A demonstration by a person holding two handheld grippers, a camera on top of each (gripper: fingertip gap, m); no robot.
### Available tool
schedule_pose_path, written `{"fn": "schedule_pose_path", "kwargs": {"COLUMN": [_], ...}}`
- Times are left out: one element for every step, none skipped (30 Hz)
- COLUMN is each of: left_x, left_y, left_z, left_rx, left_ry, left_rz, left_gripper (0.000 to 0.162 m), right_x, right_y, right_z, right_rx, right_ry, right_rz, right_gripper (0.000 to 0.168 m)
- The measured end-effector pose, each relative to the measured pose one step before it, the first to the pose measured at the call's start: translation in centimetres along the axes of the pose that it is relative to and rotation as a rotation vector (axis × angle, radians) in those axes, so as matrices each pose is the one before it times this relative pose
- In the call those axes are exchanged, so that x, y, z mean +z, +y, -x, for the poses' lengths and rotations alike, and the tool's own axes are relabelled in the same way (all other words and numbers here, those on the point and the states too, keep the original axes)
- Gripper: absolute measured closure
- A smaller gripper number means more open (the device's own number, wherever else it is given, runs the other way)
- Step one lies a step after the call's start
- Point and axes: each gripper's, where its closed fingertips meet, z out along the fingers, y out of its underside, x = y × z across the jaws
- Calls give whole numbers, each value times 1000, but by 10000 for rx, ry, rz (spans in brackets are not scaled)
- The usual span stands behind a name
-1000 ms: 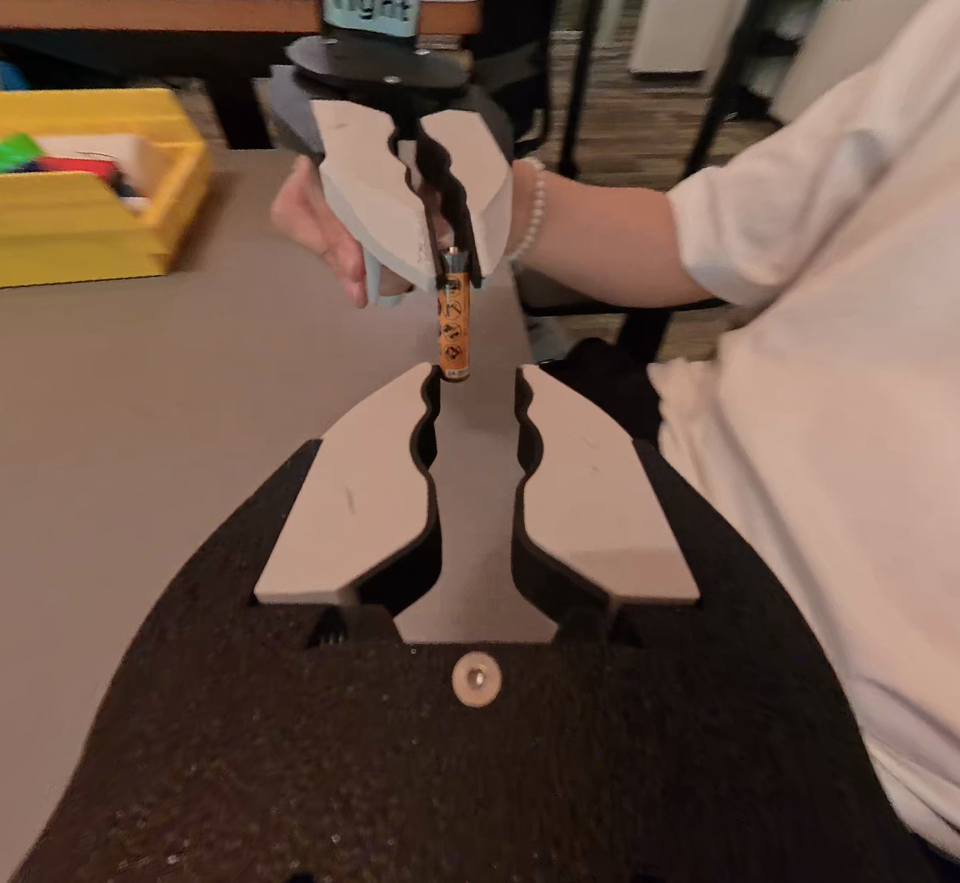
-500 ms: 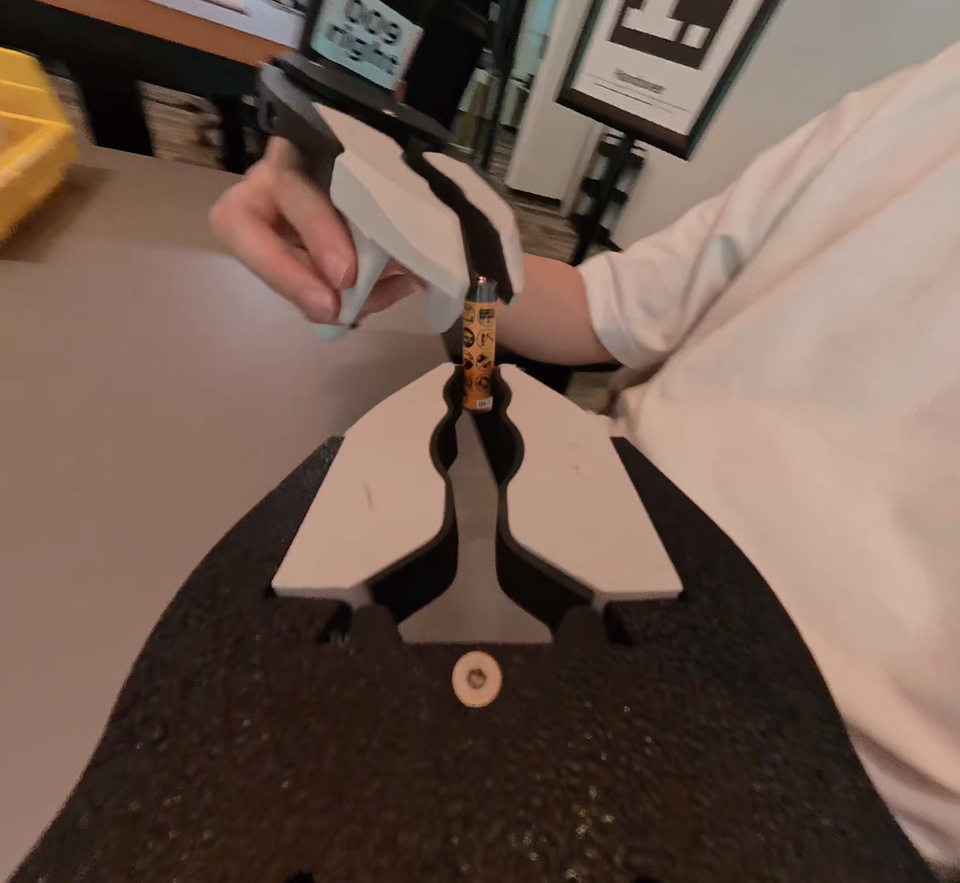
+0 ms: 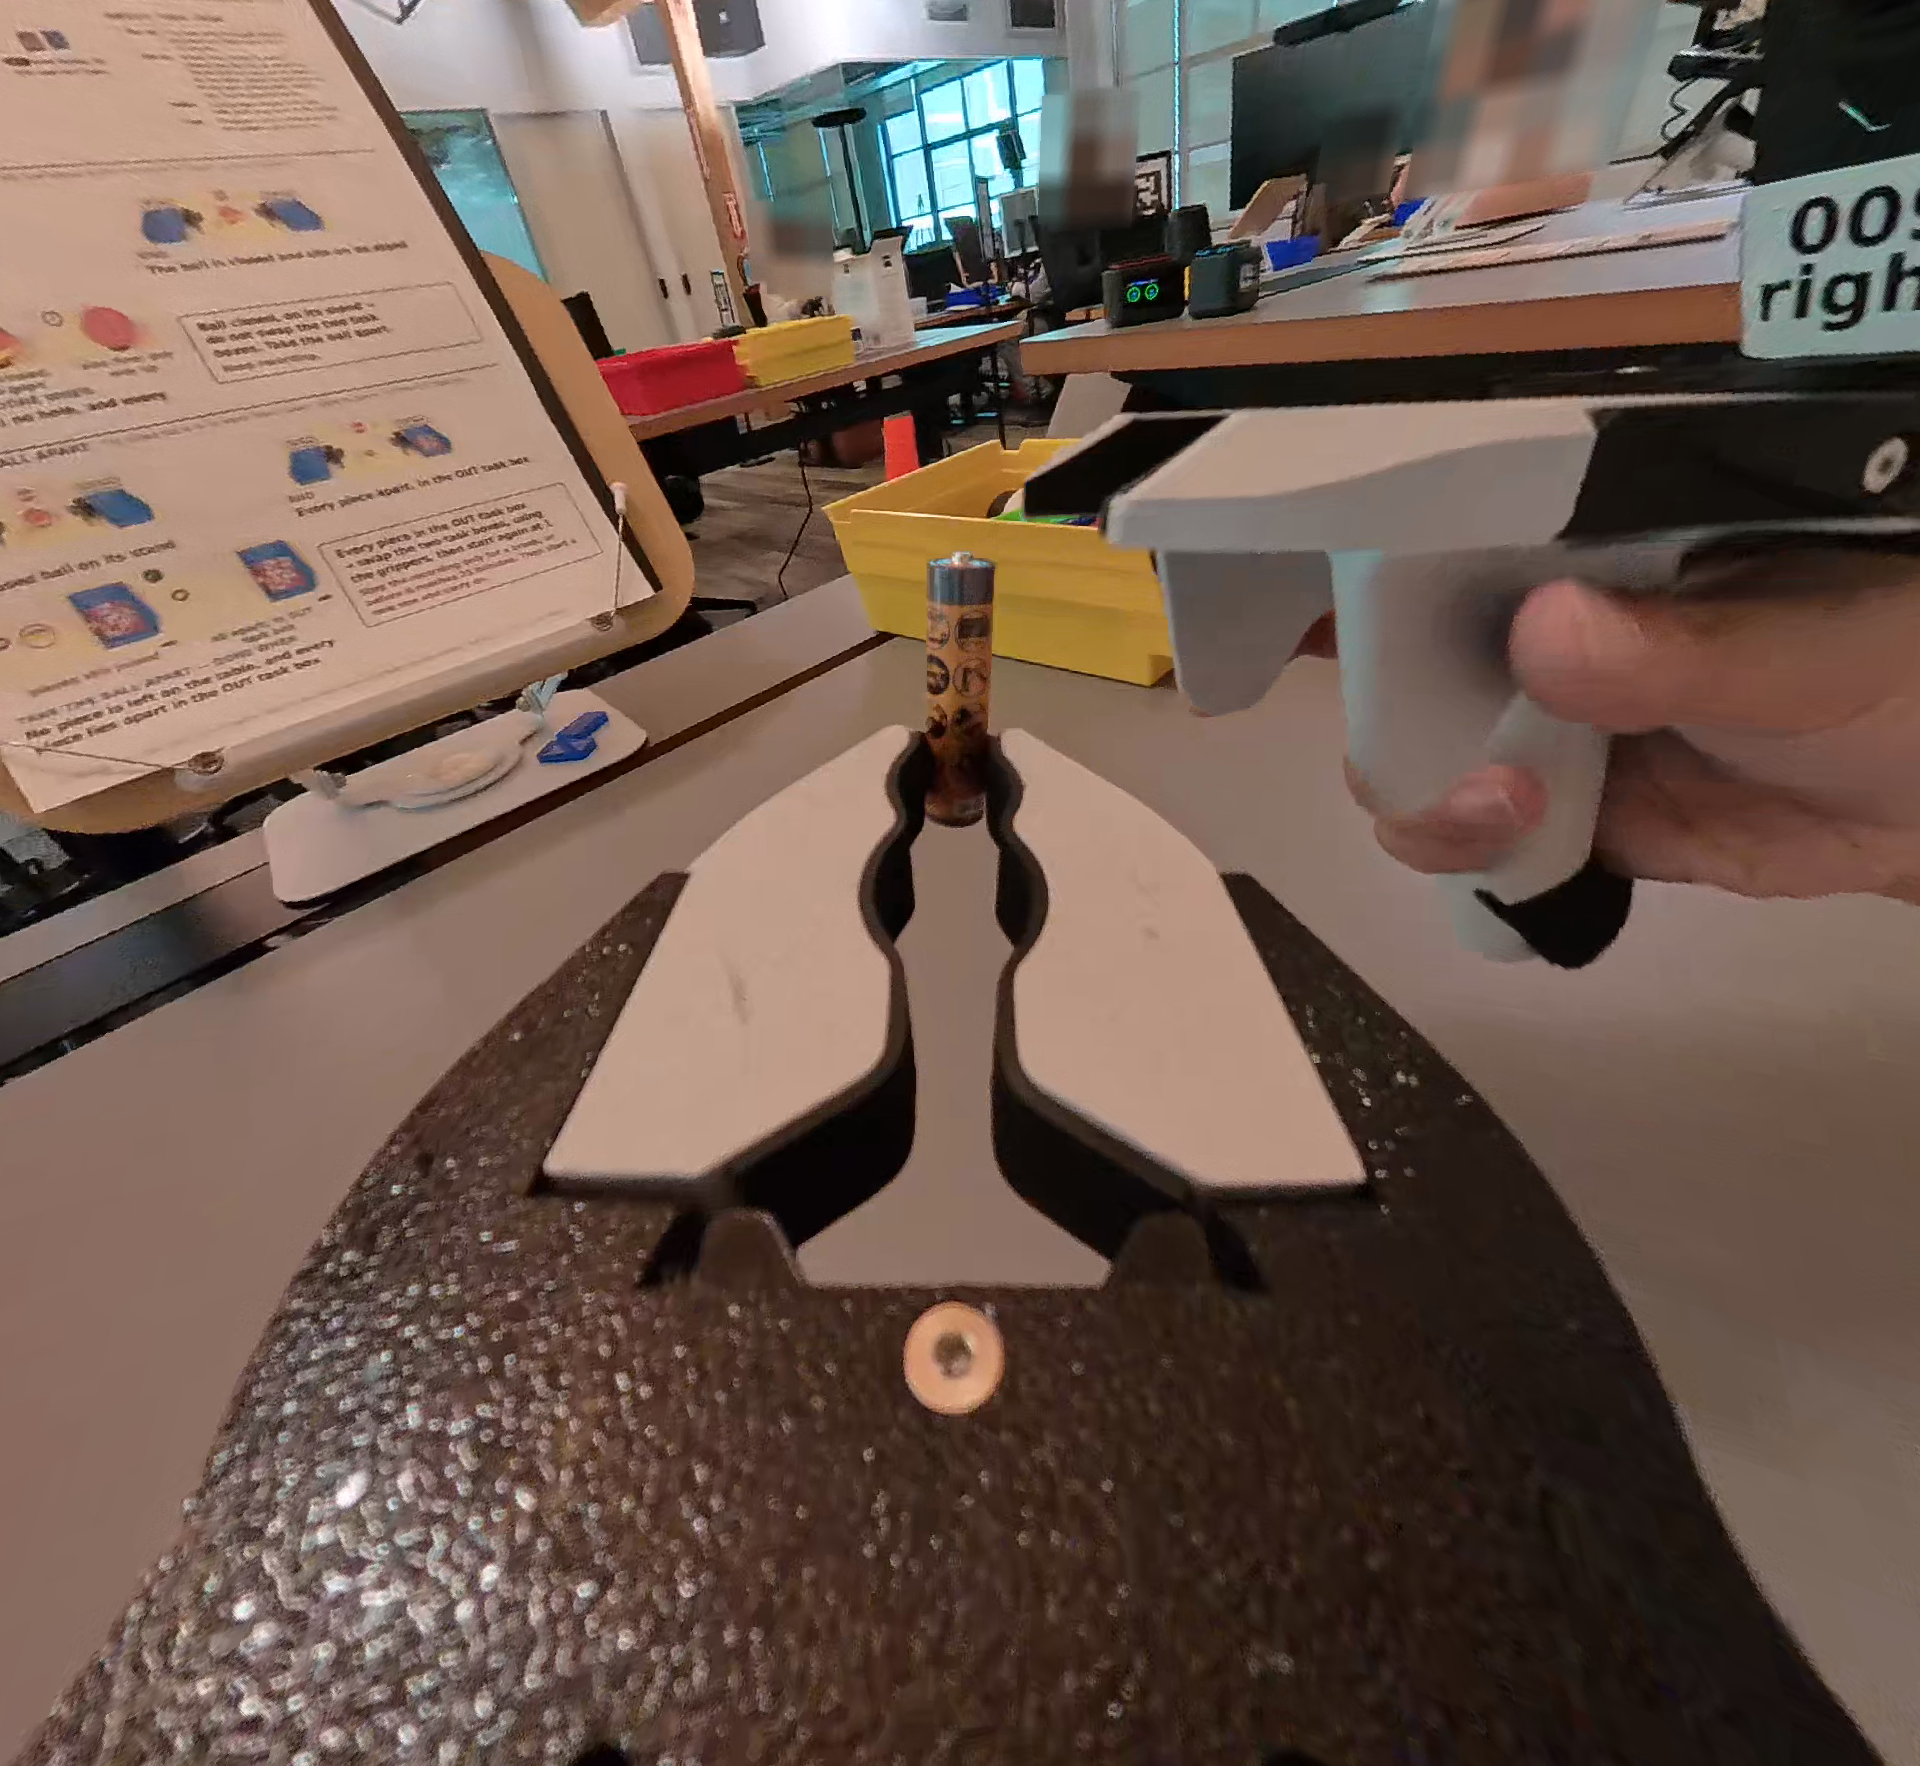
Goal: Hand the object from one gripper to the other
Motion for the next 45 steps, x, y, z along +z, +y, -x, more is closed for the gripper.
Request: {"fn": "schedule_pose_path", "kwargs": {"left_x": [66, 21, 7, 2, 14, 9, 3, 51, 84, 72, 76, 80, 67, 77, 27, -3, -1, 17, -6, -25, -35, -67, -88, -116, -118, -109, -154, -177, -206, -197, -164, -112, -58, -7, 10, 21, 44, 37, 53, 50, 46, 12, -6, -57, -65], "left_y": [-16, -42, 7, 21, -11, -25, -35, 4, 95, 115, 80, 89, 173, 202, 81, -29, -28, -6, -31, -122, -175, -196, -305, -420, -424, -266, -102, 2, 135, 265, 362, 387, 329, 199, 64, 34, 40, 44, 63, 25, 1, -47, -98, -79, 17], "left_z": [-159, -60, 73, 18, -58, -57, -89, -232, -233, -184, -261, -272, -69, -10, -11, -30, -31, -7, -32, -88, -120, -174, -350, -536, -633, -679, -697, -746, -910, -1052, -1060, -920, -650, -384, -268, -343, -436, -382, -304, -263, -276, -279, -183, -35, -19], "left_rx": [-43, -28, 67, 170, 185, 137, 112, 104, 82, 95, 110, 79, 26, -2, -50, -92, -73, -25, 20, 53, 56, 41, 8, -71, -180, -273, -324, -329, -314, -304, -261, -185, -100, -27, -11, -70, -148, -186, -175, -140, -95, -45, -4, 15, 7], "left_ry": [-36, -96, -183, -142, -77, -94, -81, 11, -1, -44, 10, 27, -65, -49, 23, 62, 65, 41, 44, 87, 139, 223, 392, 582, 722, 790, 814, 820, 895, 949, 900, 744, 508, 289, 194, 258, 335, 316, 264, 232, 232, 217, 140, 37, 40], "left_rz": [-38, -76, -17, 13, -8, -9, -22, -12, 44, 33, 4, 31, 96, 91, 3, -54, -18, 23, -10, -77, -91, -96, -161, -245, -209, -60, 63, 123, 171, 232, 263, 244, 173, 75, -5, -17, -3, -4, -9, -34, -59, -76, -90, -63, 11], "left_gripper": [152, 152, 152, 152, 152, 152, 152, 152, 152, 152, 152, 152, 152, 152, 152, 152, 152, 152, 152, 152, 152, 152, 148, 144, 140, 137, 133, 129, 129, 129, 129, 129, 129, 129, 129, 130, 131, 133, 135, 138, 143, 146, 147, 150, 152], "right_x": [219, 132, 56, 37, 44, 61, 71, 42, 7, -1, 21, 38, 50, 20, 0, -18, -16, -14, -26, -59, -133, -154, -207, -274, -317, -391, -420, -397, -352, -284, -219, -174, -96, -35, -13, 4, 11, 38, 51, 68, 75, 87, 93, 86, 83], "right_y": [318, 219, 122, 91, 54, 49, 87, 61, 63, 60, 78, 169, 200, 226, 133, -40, -41, 19, -23, -117, -151, -159, -219, -198, -187, -192, -203, -120, -78, -92, -65, -98, -20, 105, 183, 195, 256, 269, 196, 95, 111, 178, 192, 174, 152], "right_z": [130, -194, -332, -225, -17, 211, 123, -117, -153, 70, 182, 126, 104, -53, -22, 61, 76, 39, 74, 140, 77, 138, 310, 453, 613, 699, 631, 588, 530, 480, 586, 628, 535, 515, 582, 424, 326, 263, 168, 130, 363, 456, 177, 127, 187], "right_rx": [-231, -339, -418, -369, -204, -56, 16, -16, -79, -86, -18, 3, -74, -78, -40, -17, 12, 2, -38, -72, -73, -29, 44, 139, 191, 137, 83, 124, 159, 122, 26, -49, 9, 70, 24, -14, 77, 120, 62, 42, 115, 127, -9, -37, 12], "right_ry": [128, 386, 457, 353, 166, -20, 4, 162, 153, -18, -93, -64, -67, -4, -58, -124, -129, -115, -161, -221, -210, -304, -463, -623, -754, -796, -689, -620, -544, -469, -495, -470, -374, -377, -414, -286, -251, -226, -158, -123, -299, -347, -118, -59, -117], "right_rz": [142, 106, 83, 98, 76, 64, 75, 44, 12, -11, -16, 49, 79, 158, 147, 34, 17, 61, 46, -17, -44, -41, -83, -62, -72, -141, -213, -180, -137, -153, -118, -129, -70, 35, 68, 47, 80, 87, 20, -47, -29, 36, 60, 86, 107], "right_gripper": [139, 138, 139, 140, 139, 139, 138, 138, 140, 146, 150, 155, 158, 158, 158, 158, 158, 158, 158, 158, 158, 158, 158, 158, 158, 158, 158, 158, 158, 158, 158, 158, 158, 158, 158, 158, 158, 158, 158, 158, 158, 158, 158, 158, 158]}}
